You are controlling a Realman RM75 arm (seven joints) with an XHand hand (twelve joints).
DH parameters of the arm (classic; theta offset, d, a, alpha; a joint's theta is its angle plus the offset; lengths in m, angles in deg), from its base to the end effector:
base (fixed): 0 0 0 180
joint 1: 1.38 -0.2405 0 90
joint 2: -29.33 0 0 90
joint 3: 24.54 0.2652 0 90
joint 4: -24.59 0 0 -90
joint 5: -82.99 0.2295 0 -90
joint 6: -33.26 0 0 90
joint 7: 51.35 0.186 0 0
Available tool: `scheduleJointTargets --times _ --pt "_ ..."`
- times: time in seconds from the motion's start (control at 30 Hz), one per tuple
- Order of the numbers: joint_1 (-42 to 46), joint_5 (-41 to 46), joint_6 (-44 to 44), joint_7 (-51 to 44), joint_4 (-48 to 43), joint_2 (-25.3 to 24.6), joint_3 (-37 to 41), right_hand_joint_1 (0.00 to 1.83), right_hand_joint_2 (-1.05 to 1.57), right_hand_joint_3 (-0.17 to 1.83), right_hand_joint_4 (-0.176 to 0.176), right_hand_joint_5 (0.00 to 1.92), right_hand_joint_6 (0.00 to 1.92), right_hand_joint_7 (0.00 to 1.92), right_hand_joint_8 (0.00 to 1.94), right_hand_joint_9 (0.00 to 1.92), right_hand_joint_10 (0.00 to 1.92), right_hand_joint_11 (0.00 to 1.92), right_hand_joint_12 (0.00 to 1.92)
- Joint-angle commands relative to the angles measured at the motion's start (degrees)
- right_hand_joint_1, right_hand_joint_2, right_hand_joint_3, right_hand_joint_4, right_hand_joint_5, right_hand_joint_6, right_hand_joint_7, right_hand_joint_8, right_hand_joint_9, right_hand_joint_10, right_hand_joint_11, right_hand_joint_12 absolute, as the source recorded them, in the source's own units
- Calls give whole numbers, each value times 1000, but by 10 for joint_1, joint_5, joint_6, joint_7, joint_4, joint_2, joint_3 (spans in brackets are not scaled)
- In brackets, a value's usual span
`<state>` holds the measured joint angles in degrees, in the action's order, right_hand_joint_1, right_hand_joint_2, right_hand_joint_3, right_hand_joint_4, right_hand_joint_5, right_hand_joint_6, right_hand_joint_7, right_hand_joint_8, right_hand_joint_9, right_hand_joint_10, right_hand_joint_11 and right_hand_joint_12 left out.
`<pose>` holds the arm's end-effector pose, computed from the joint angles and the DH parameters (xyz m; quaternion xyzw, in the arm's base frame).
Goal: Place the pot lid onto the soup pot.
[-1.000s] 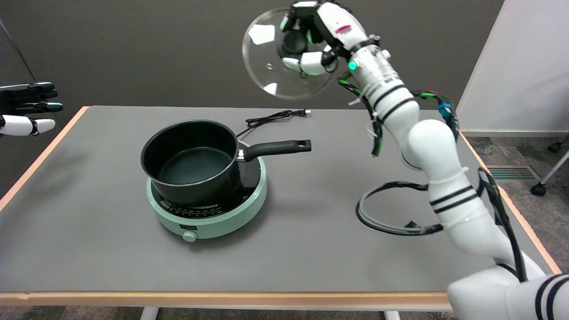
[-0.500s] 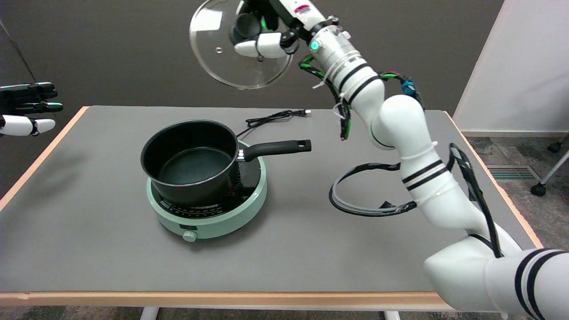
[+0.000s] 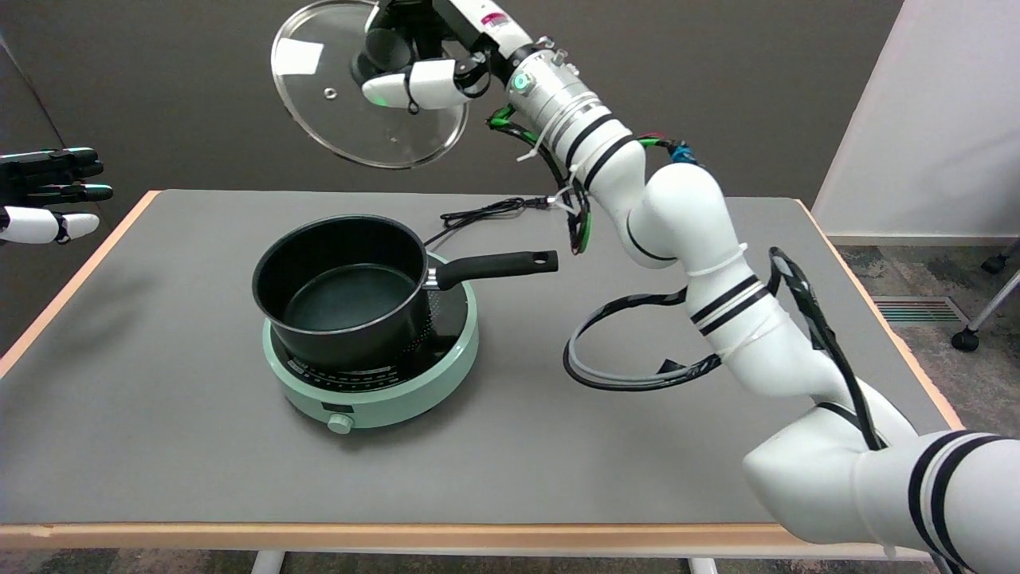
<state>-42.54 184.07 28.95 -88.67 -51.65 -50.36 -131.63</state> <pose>-0.0341 -0.5370 0.1755 0.7897 -0.1780 0.3494 0.4719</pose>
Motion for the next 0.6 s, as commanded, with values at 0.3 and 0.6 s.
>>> scheduleJointTargets --times 0.3,0.6 --pt "-19 69 15 55 32 -11 -74 1216 1188 97 -176 704 1204 840 1513 756 1868 682 1921" --pt "-21 67 37 55 34 -14 -106 1216 1183 110 -176 708 1189 838 1528 789 1859 706 1921"
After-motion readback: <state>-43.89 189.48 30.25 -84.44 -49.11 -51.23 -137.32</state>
